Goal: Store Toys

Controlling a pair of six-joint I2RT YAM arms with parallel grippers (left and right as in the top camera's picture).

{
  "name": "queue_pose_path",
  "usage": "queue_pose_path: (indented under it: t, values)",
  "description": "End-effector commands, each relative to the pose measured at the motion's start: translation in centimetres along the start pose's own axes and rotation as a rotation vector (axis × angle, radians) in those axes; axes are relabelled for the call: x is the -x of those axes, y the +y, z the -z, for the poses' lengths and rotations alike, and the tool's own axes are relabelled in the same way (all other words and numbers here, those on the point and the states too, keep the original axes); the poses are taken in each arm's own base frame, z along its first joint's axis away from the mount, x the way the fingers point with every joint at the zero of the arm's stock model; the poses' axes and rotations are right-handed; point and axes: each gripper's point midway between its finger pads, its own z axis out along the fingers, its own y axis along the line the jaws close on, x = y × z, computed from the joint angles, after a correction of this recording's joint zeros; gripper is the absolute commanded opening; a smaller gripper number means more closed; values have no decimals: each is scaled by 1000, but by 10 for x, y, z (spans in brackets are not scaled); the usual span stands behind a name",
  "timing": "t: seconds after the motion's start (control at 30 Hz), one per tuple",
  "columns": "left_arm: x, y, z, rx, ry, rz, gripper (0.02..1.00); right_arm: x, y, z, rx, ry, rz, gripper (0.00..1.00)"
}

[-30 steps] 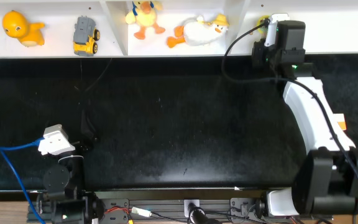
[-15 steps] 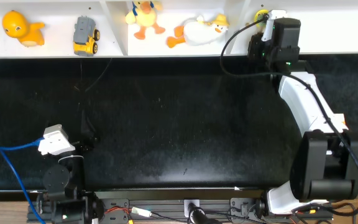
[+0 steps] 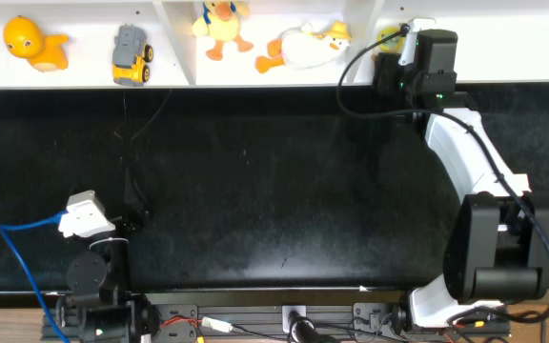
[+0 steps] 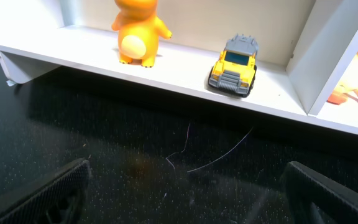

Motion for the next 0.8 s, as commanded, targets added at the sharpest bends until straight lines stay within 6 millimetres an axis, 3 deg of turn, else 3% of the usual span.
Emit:
queue_pose_path:
  t: [0.03, 0.23, 0.5, 0.63, 0.8]
  values:
    - [0, -3, 0, -18, -7, -18, 998, -5, 1, -1, 8, 19, -4, 996]
    - [0, -3, 0, -18, -7, -18, 998, 6, -7, 21, -47, -5, -26, 998]
    - [0, -3, 0, -18, -7, -18, 998, 5, -37, 99, -261, 5, -223, 993]
    - [0, -3, 0, -18, -7, -18, 998, -17, -47, 145, -332, 46, -455, 996]
    - [0, -3, 0, -18, -7, -18, 998, -58, -73, 200, -462, 92, -839, 996]
